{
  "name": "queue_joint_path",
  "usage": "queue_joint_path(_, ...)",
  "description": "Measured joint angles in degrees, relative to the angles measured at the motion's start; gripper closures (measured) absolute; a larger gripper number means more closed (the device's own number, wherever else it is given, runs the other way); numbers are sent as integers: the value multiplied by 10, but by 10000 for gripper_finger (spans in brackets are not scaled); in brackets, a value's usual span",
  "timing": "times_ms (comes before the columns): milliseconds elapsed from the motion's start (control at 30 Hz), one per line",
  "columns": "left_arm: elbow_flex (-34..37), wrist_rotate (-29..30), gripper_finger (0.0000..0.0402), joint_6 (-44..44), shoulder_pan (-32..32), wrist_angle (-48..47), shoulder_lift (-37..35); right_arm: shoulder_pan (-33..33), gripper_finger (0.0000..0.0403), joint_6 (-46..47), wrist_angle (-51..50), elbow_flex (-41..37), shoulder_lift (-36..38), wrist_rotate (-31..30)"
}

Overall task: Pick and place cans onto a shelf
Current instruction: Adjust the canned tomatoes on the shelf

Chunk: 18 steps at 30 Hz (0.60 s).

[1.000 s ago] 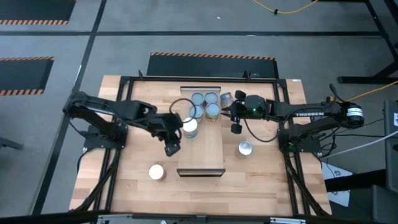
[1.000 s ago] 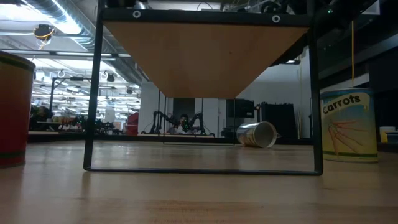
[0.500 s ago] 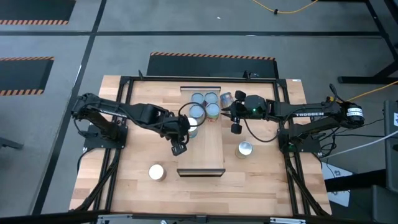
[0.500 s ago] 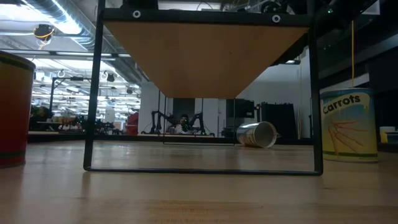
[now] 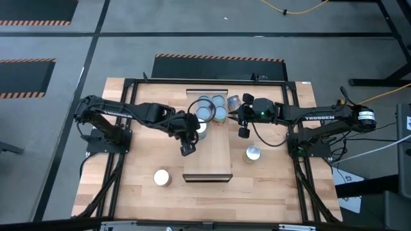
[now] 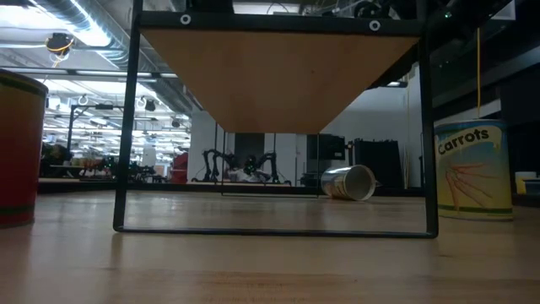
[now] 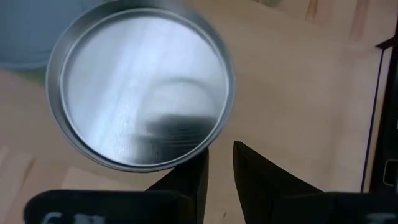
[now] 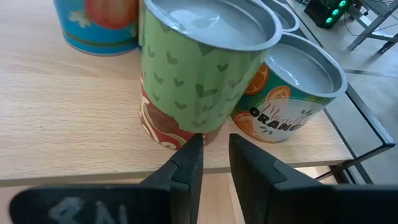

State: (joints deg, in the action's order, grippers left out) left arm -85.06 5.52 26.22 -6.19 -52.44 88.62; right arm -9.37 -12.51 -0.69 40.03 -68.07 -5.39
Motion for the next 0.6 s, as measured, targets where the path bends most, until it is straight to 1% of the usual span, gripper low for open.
queue_joint_path(467,0,0,335,-15,4,8,0,0,320,0,0,0,0,0)
queue_joint_path(600,0,2,335,-41,4,27,0,0,320,0,0,0,0,0)
